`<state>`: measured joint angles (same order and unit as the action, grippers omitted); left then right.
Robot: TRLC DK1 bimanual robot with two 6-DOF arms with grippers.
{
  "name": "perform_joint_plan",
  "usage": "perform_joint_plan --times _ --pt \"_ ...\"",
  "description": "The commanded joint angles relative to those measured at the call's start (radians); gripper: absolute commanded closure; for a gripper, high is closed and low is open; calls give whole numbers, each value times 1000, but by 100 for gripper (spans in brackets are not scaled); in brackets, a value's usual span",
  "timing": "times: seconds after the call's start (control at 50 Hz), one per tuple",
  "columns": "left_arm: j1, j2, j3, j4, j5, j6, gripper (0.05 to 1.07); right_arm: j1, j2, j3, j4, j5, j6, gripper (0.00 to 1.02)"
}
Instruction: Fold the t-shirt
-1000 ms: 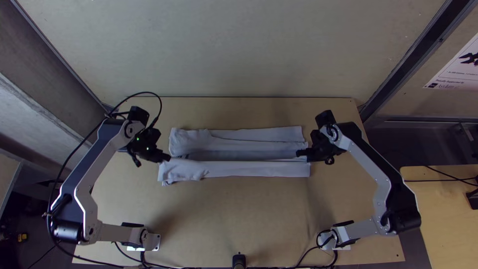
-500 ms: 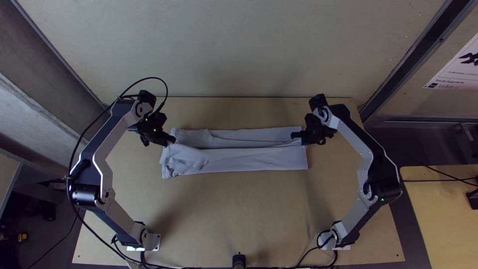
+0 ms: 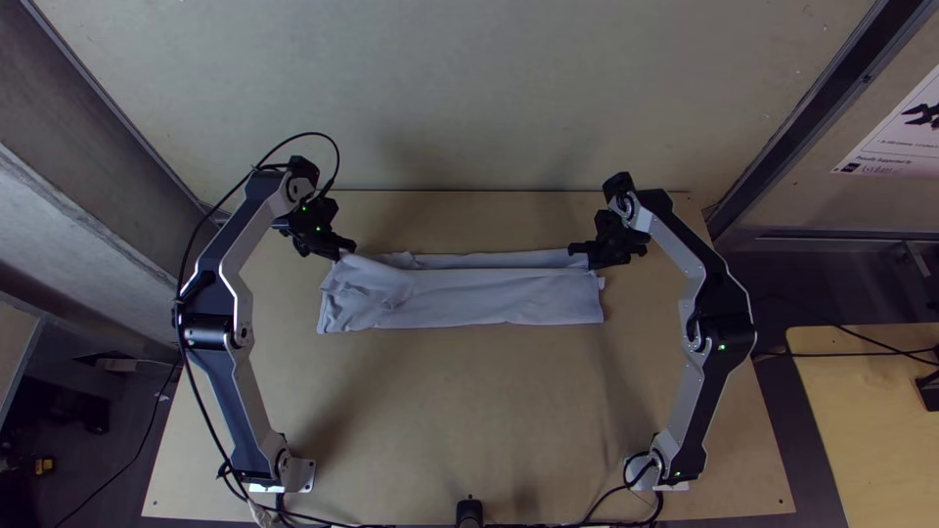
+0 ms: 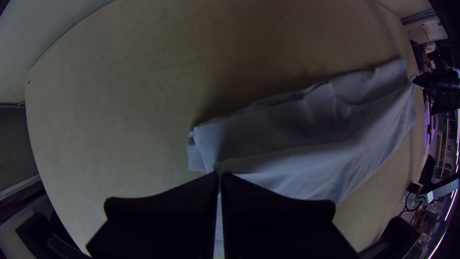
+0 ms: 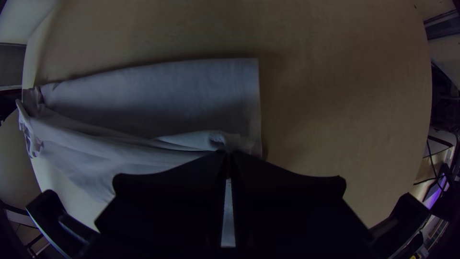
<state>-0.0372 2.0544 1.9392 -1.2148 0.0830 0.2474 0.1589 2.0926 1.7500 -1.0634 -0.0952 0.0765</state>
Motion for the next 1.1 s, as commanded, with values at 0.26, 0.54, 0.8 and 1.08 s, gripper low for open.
perform_joint_plan --times 0.26,0.54,0.8,1.08 --pt "19 138 49 34 9 -99 10 -16 75 42 -44 12 16 21" --pt "69 15 3 78 173 -163 10 -47 -6 54 -55 60 54 3" --pt "194 -152 -171 116 402 -181 10 -82 -172 29 -43 115 82 4" --pt "330 -278 -425 144 635 -137 10 -93 -342 -50 -43 115 77 4"
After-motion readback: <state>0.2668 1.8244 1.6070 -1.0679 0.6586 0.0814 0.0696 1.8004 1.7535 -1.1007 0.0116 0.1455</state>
